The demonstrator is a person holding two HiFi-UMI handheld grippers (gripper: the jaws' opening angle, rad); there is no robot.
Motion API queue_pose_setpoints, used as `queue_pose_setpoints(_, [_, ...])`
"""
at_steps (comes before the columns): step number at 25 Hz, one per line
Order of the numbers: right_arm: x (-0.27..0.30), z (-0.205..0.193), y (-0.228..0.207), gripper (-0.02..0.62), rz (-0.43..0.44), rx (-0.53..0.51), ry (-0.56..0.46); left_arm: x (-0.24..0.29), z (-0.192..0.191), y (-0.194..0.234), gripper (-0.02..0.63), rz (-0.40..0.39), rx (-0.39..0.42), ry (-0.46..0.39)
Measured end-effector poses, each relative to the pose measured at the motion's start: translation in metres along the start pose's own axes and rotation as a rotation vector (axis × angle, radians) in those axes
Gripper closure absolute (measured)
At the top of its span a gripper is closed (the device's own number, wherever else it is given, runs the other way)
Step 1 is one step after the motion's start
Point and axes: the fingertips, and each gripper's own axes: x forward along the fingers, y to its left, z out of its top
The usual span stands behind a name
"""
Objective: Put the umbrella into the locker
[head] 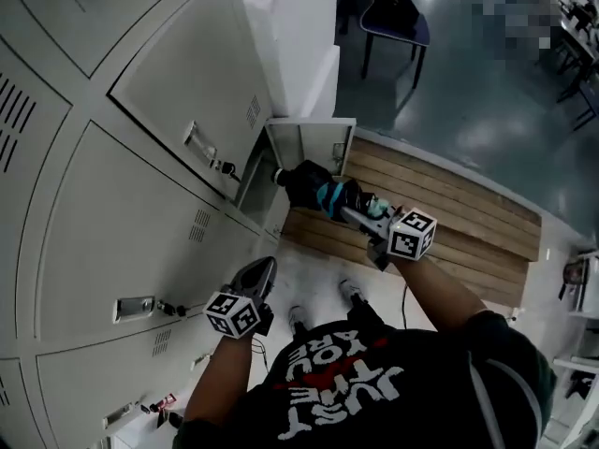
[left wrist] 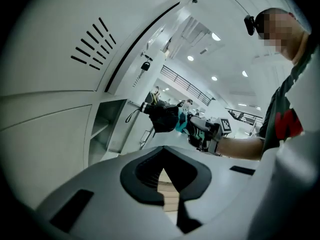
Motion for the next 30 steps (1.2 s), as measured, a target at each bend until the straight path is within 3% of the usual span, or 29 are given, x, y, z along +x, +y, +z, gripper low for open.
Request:
queue_pose_setpoints(5, [0.045, -0.015, -0.043, 0.374, 0.085, -0.038, 0.046, 0.048, -0.009, 0.017, 0.598, 0.053, -0.022, -0.007])
queue_pose_setpoints(10, [0.088, -0.036, -0.081, 0.376, 0.119, -0.062, 0.05, 0.082, -0.02, 0.041, 0.598, 0.068, -0.066, -0.033])
queue_pose_setpoints(14, [0.118, -0.054, -0.103, 0.376, 0.134, -0.093, 0.041, 0.103, -0.021, 0.074, 0.598, 0.106, -0.055, -0.068])
queue_pose_setpoints(24, [0.185, -0.094, -0.123, 0.376, 0.164, -0.189, 0.005, 0.13, -0.034, 0.124, 0.598, 0.144, -0.038, -0.143])
queue_pose_setpoints(30, [0.243, -0.104, -0.12, 0.376, 0.167, -0.302, -0.023, 0.133, -0.046, 0.137, 0.598, 0.157, 0.029, -0.144])
